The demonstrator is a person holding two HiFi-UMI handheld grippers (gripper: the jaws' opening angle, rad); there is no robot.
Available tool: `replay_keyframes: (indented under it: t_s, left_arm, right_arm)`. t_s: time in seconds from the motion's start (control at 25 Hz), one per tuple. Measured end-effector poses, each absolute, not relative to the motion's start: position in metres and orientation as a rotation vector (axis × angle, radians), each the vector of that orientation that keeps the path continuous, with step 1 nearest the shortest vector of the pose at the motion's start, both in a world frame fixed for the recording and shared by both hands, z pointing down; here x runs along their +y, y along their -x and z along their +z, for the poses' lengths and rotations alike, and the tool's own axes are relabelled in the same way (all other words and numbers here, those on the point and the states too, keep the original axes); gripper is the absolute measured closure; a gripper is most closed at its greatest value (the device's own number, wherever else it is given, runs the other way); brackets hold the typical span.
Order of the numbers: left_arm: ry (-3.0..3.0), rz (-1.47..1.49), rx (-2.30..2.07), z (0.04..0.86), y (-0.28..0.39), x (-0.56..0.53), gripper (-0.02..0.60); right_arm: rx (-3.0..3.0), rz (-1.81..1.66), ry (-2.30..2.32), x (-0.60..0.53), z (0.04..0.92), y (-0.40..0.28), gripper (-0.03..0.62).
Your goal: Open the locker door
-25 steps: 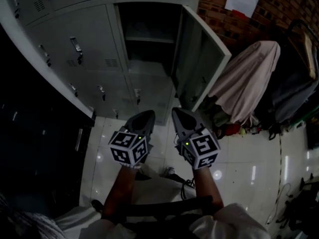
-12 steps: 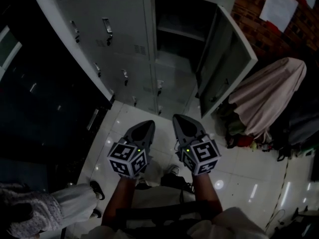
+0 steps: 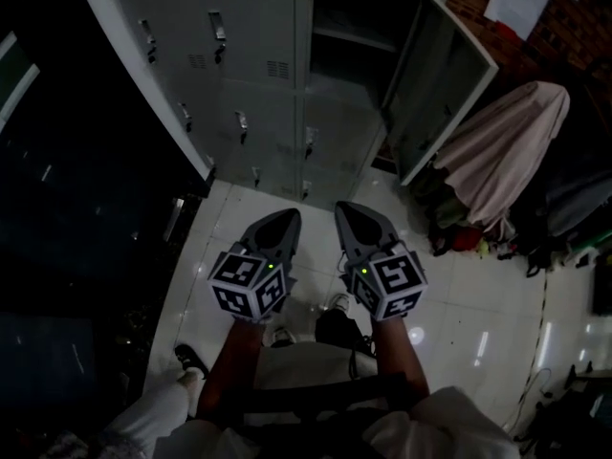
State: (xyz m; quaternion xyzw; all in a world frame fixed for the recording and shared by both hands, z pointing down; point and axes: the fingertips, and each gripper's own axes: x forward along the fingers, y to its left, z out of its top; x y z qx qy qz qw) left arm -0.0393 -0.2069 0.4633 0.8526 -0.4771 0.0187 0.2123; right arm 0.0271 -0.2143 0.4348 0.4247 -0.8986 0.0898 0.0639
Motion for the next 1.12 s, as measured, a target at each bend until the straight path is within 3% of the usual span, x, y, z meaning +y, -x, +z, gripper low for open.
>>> replay_keyframes:
  t_s: [1.12]
  left_arm:
    - [-2.52, 0.036, -1.187, 0.424, -0.025, -0.168, 0.589]
  right_arm:
    - [-2.66, 0.23, -1.485, -0.159, 0.402, -0.094, 0.591]
